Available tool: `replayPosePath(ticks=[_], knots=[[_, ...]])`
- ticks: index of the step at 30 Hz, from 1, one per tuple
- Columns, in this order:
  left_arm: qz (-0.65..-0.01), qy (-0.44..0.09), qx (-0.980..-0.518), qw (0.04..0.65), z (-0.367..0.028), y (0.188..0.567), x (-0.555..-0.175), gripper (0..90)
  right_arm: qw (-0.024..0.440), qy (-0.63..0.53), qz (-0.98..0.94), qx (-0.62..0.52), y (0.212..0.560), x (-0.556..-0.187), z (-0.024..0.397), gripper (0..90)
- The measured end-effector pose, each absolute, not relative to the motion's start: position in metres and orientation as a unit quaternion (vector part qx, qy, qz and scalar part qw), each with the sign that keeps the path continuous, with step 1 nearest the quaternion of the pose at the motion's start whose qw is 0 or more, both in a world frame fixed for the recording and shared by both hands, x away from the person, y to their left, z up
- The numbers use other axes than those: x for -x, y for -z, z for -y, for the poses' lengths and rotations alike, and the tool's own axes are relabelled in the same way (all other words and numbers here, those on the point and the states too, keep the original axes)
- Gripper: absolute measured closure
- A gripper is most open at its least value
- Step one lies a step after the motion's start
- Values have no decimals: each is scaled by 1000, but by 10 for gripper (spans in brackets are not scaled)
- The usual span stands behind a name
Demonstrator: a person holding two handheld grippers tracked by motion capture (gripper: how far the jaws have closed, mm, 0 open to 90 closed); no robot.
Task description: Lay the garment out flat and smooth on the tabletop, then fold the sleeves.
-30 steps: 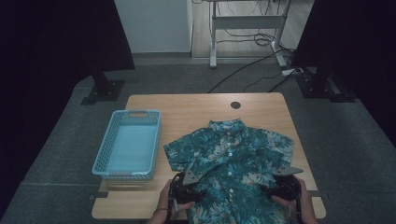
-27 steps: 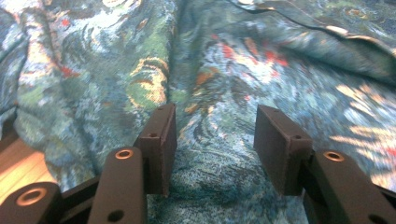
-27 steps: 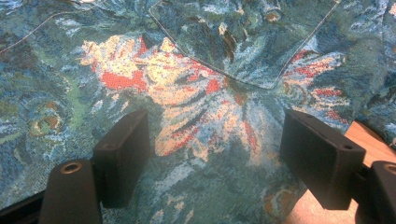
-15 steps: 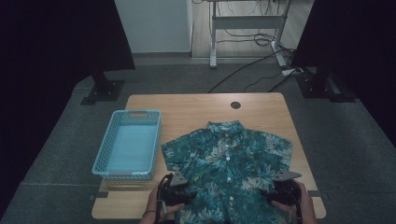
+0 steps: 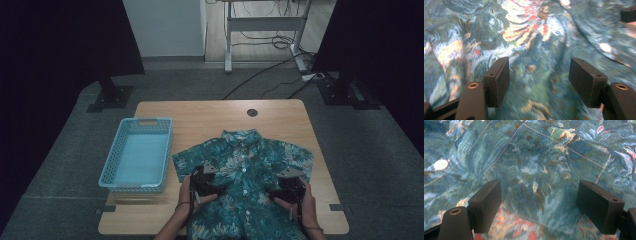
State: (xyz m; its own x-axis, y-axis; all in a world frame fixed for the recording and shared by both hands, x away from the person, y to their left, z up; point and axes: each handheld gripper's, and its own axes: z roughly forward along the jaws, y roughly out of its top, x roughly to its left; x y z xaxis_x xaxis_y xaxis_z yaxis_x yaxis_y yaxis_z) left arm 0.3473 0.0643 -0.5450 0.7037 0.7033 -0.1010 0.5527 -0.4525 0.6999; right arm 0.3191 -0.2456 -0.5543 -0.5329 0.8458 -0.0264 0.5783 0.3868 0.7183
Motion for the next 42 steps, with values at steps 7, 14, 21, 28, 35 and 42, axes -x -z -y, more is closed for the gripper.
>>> replayPosePath(ticks=[7,14,21,28,35,42], knots=[[-360,-138,-848,365,-74,548,-338,345,185,-359,-807,-430,558,-320,253,185],[-346,-122,-855,366,-88,547,-323,375,177,-356,-816,-419,557,-296,255,193],[-352,-111,-851,375,-102,547,-307,375,166,-353,-829,-400,556,-286,245,191],[-348,-131,-851,370,-99,549,-287,372,157,-349,-837,-390,555,-285,250,192],[-352,-125,-847,378,-102,549,-288,382,163,-355,-832,-392,556,-288,254,189],[-365,-110,-839,387,-101,550,-289,303,164,-350,-831,-399,555,-288,252,186]])
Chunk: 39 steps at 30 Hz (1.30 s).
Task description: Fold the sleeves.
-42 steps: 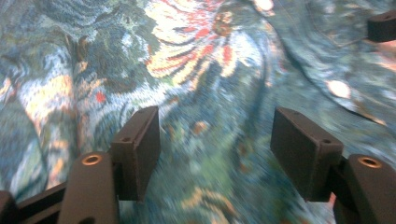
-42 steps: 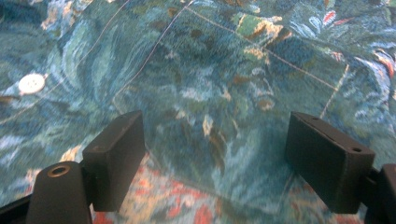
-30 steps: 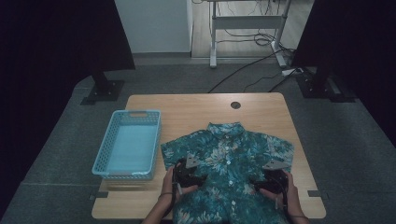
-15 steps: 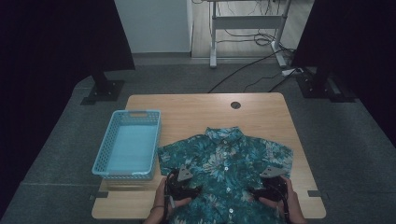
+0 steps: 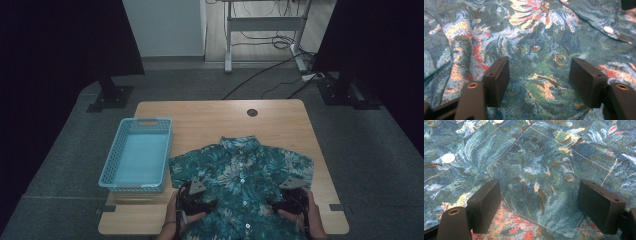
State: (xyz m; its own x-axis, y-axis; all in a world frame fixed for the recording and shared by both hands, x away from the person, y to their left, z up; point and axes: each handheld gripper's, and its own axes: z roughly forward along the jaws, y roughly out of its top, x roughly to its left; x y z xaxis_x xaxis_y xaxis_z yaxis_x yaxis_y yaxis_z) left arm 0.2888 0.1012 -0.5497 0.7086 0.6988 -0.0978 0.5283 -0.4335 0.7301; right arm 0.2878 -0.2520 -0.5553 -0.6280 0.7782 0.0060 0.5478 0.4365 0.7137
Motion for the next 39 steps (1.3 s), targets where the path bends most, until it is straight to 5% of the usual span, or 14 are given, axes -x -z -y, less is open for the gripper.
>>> replayPosePath(ticks=[39], knots=[[-356,-138,-839,387,-106,554,-287,259,165,-387,-805,-418,539,-287,272,235]])
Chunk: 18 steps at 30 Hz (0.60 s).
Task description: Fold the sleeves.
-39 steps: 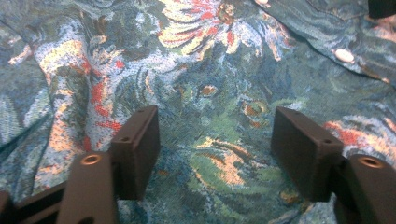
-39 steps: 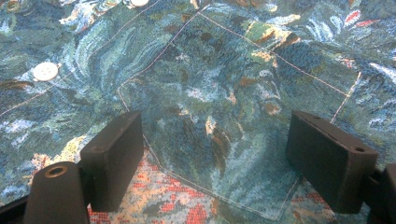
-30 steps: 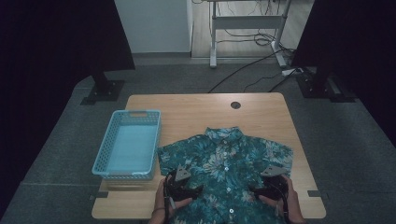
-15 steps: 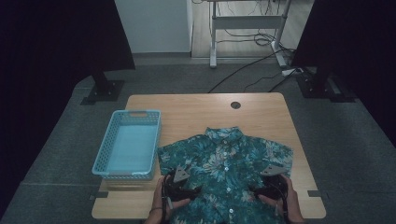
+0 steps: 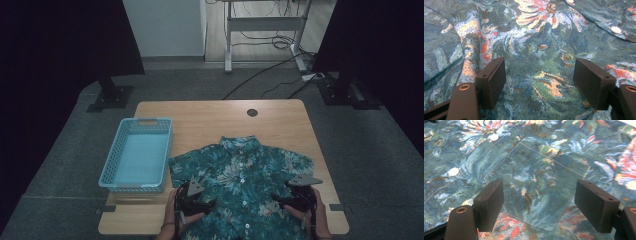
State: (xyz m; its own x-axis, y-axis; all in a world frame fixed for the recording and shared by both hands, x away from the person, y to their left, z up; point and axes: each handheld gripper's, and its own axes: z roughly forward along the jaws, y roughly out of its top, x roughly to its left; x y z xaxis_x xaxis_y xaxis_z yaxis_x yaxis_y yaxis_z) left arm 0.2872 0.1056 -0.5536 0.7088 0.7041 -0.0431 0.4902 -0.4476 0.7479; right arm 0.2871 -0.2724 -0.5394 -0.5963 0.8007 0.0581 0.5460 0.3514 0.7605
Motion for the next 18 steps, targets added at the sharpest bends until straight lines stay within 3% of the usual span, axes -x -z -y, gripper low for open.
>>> replayPosePath(ticks=[18], knots=[[-352,-139,-841,386,-105,554,-289,254,169,-401,-793,-425,530,-286,288,236]])
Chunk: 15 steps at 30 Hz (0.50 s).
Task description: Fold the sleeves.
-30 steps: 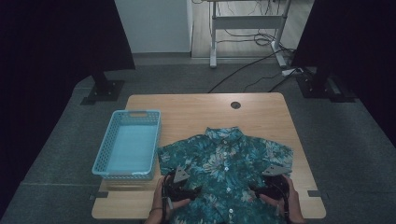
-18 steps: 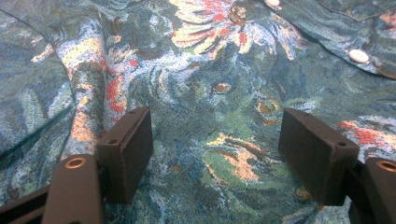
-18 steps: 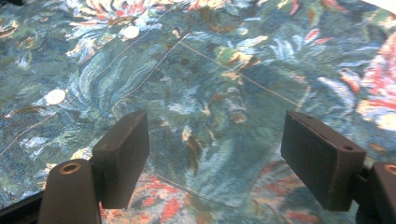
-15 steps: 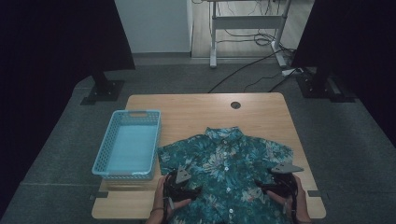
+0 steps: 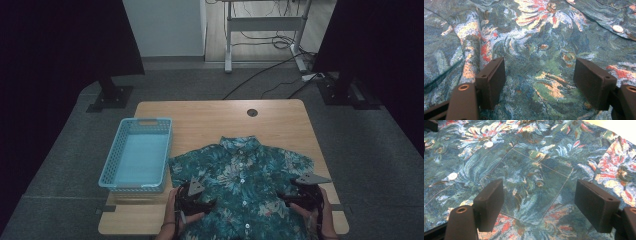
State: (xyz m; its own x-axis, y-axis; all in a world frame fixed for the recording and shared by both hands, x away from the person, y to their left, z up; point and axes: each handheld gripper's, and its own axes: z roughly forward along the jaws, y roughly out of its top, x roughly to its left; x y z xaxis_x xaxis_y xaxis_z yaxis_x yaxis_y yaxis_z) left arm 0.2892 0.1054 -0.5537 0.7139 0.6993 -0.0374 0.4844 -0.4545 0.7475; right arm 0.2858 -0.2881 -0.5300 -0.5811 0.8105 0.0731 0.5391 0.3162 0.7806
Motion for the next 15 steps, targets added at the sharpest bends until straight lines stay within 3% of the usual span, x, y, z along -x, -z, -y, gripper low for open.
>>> replayPosePath(ticks=[15], knots=[[-352,-139,-841,386,-106,554,-289,256,169,-408,-783,-439,529,-292,302,233]])
